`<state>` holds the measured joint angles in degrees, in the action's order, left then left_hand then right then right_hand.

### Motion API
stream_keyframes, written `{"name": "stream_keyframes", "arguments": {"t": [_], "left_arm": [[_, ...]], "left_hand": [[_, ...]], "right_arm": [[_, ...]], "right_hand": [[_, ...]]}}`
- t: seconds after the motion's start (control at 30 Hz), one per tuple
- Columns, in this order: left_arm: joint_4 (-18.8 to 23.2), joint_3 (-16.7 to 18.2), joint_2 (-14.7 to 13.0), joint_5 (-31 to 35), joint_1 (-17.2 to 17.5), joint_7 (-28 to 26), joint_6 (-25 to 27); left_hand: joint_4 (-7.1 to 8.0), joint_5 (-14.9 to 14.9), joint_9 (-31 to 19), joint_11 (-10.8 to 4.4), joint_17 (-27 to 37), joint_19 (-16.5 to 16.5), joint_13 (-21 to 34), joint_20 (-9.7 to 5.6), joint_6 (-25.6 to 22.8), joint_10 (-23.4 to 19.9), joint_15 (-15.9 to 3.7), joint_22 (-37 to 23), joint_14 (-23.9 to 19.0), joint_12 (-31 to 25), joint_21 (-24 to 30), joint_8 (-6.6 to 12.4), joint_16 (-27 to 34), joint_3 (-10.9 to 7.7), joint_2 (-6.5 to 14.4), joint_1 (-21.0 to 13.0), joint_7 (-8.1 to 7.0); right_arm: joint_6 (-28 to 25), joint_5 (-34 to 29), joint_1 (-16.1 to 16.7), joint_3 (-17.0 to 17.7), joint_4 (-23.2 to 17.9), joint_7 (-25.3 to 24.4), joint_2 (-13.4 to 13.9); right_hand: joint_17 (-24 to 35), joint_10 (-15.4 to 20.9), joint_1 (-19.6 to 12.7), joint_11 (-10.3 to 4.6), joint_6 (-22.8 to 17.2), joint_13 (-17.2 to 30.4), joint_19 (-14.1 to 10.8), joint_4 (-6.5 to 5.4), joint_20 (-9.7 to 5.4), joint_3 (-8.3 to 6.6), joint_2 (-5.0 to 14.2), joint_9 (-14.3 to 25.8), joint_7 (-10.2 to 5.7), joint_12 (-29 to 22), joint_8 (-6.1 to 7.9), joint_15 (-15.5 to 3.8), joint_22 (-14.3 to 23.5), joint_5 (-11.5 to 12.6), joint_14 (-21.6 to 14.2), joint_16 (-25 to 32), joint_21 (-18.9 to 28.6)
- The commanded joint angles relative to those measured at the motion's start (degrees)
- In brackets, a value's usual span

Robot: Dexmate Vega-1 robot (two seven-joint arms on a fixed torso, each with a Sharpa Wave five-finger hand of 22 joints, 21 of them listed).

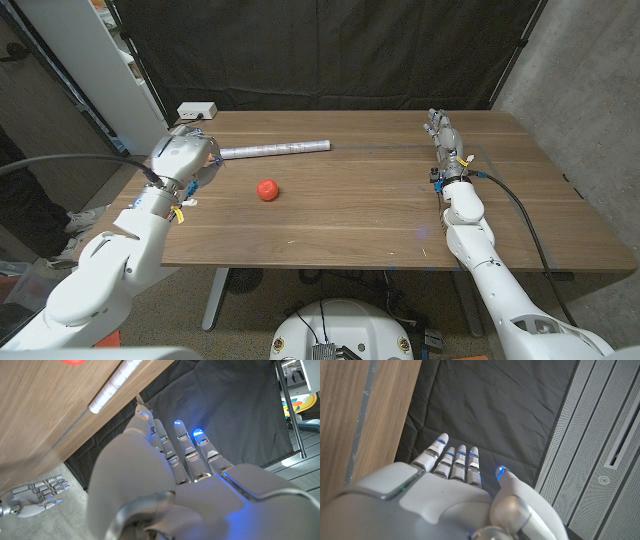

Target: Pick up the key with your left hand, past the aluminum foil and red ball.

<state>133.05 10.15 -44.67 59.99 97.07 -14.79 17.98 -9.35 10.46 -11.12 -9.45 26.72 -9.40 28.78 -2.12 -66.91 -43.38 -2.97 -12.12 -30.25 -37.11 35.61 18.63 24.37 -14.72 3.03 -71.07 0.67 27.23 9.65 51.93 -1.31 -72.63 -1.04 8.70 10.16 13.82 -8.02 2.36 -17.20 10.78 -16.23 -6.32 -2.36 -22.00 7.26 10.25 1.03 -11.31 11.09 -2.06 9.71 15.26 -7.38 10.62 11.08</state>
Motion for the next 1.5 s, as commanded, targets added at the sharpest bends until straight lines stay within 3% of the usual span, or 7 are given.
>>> {"name": "stream_keyframes", "arguments": {"t": [0.03, 0.7, 0.93, 1.2, 1.4, 1.5], "left_arm": [[-1.2, 1.1, 3.0, -0.1, -0.2, -6.6, -3.6], [-7.0, 4.1, 5.3, -5.8, -2.8, -16.2, -12.9], [-10.6, 4.2, 4.1, -7.7, -5.3, -17.9, -16.3], [-15.0, 2.9, 1.9, -9.4, -8.0, -19.7, -20.1], [-16.4, 1.4, 0.7, -9.4, -8.6, -19.9, -20.7], [-15.2, 2.6, 0.8, -8.5, -6.5, -20.1, -19.7]], "left_hand": [[0.15, 0.5, -8.6, -2.24, 0.3, -0.3, 0.2, -0.49, -0.8, -2.7, -10.56, -0.2, -0.6, -0.3, 0.4, 8.37, -0.1, -0.24, 1.9, -2.4, 0.39], [0.24, 0.5, -8.7, -2.27, 0.9, -0.2, 0.4, -0.51, -0.7, -2.9, -10.51, -0.2, -0.9, -0.2, 1.0, 8.59, -0.3, -0.17, 1.9, -2.4, 0.06], [0.35, 0.5, -8.6, -2.27, 1.0, -0.2, 0.5, -0.56, -0.8, -2.9, -10.43, -0.2, -1.0, -0.1, 1.2, 8.68, -0.5, -0.15, 1.9, -2.2, 0.0], [0.39, 0.5, -8.7, -2.32, 1.0, -0.1, 0.5, -0.58, -0.8, -3.1, -10.41, -0.2, -1.2, 0.0, 1.4, 8.8, -0.7, -0.18, 1.9, -2.1, -0.13], [0.42, 0.5, -8.6, -2.34, 1.0, -0.1, 0.6, -0.8, -0.9, -3.1, -10.37, -0.1, -1.3, 0.0, 1.6, 8.85, -0.9, -0.23, 1.9, -2.0, -0.21], [0.47, 0.5, -8.7, -2.35, 1.1, 0.0, 0.6, -0.8, -0.8, -3.1, -10.36, -0.1, -1.5, 0.1, 1.6, 8.91, -0.9, -0.23, 2.0, -1.8, -0.2]], "right_arm": [[-1.4, -0.7, 1.4, -0.2, -3.2, -1.1, 0.4], [-3.4, -2.9, 3.2, -1.1, -7.7, -4.3, 0.9], [-5.3, -4.1, 4.7, -1.0, -10.5, -6.1, 1.2], [-6.5, -6.5, 8.9, -0.9, -15.4, -9.3, 1.5], [-5.7, -6.3, 10.3, -1.2, -14.8, -10.2, 1.2], [-3.4, -5.5, 9.5, -1.8, -12.1, -9.9, 0.6]], "right_hand": [[0.1, 0.6, 0.2, -0.1, -0.5, 0.3, -0.5, -0.03, -4.07, -0.35, -0.3, 0.3, 0.09, -0.3, 0.24, -1.57, 0.1, 0.4, -0.7, 0.2, 0.2], [0.1, 1.1, 0.2, -0.04, -0.8, 0.3, -0.7, 0.05, -4.07, -0.41, -0.35, 0.3, 0.1, -0.4, 0.25, -1.61, 0.1, 0.4, -1.0, 0.2, 0.3], [0.1, 1.4, 0.2, -0.17, -1.2, 0.3, -0.9, 0.06, -4.01, -0.42, -0.38, 0.3, 0.09, -0.4, 0.32, -1.51, 0.1, 0.4, -1.4, 0.3, 0.3], [0.1, 1.6, 0.3, 0.06, -1.3, 0.3, -1.0, 0.03, -3.99, -0.41, -0.41, 0.3, 0.2, -0.4, 0.29, -1.47, 0.1, 0.4, -1.5, 0.2, 0.3], [0.1, 1.6, 0.3, -0.03, -1.3, 0.3, -1.0, 0.01, -3.96, -0.39, -0.43, 0.3, 0.22, -0.4, 0.27, -1.46, 0.1, 0.4, -1.6, 0.2, 0.3], [0.1, 1.6, 0.3, 0.05, -1.3, 0.3, -1.0, 0.0, -3.99, -0.39, -0.44, 0.3, 0.22, -0.4, 0.26, -1.49, 0.1, 0.4, -1.6, 0.2, 0.3]]}}
